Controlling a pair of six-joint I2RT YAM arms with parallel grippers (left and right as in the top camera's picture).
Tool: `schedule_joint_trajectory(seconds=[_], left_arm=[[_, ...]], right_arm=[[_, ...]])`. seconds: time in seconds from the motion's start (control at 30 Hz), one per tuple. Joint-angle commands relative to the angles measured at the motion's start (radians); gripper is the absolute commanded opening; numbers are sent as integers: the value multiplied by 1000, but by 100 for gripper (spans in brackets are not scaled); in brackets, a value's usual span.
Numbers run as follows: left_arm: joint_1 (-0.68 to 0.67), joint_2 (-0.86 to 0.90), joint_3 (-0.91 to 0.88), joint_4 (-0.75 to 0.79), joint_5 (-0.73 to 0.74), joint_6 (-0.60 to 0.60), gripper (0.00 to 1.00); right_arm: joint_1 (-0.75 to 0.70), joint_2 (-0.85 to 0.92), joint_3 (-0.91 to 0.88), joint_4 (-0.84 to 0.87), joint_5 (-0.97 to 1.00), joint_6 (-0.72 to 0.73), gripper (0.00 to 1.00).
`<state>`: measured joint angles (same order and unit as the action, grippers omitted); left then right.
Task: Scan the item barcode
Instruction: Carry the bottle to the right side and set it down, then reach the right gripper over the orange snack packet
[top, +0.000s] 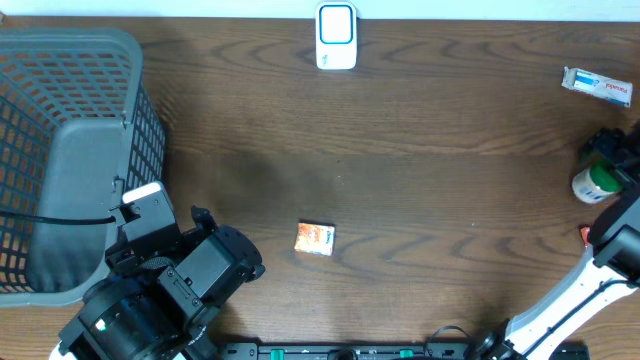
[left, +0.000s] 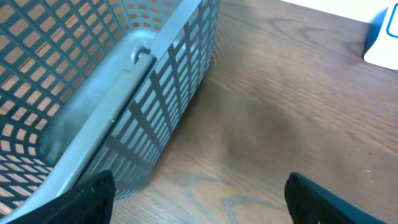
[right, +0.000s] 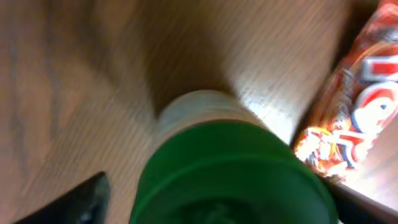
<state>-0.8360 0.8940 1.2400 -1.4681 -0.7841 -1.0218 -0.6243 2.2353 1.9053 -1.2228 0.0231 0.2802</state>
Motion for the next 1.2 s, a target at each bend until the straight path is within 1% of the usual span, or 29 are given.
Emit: schedule_joint_trajectory(seconds=[0.0,0.13,0.27,0.4,0.5,0.57,0.63,0.67,0.7,0.8,0.83,0.93,1.03,1.17], left_arm=[[0,0,0,-5,-10,-12,85],[0,0,0,-5,-10,-12,85],[0,0,0,-5,-10,-12,85],[0,0,0,-5,-10,-12,85],[0,0,0,-5,-10,-12,85],[0,0,0,-5,-10,-12,85],[0,0,0,-5,-10,-12,85],[0,0,0,-5,-10,-12,85],[0,0,0,-5,-10,-12,85],[0,0,0,-5,-10,-12,85],[0,0,0,-5,-10,-12,85],[0,0,0,-5,-10,-12,85],[0,0,0,-5,-10,-12,85],[0,0,0,-5,-10,-12,85]], right_arm=[[-2,-11,64,-26,-230,-20,99],[25,-31,168,-106,-272,-18,99],[107,-86,238,-158,-276,-3,99],[248,-166,241,-194,-275,16,99],[382,-195,241,-218,-280,23,99],[476,-195,241,-235,-325,62,99],[582,-187,231,-251,-414,64,99],[626,-185,222,-258,-421,68,95],[684,-184,209,-265,-412,97,92],[844,-184,150,-258,-389,252,96],[913,-184,113,-230,-395,299,98],[1051,-184,8,-144,-388,404,97],[1163,-184,-94,-71,-358,535,96],[1288,-184,-172,17,-299,627,96]])
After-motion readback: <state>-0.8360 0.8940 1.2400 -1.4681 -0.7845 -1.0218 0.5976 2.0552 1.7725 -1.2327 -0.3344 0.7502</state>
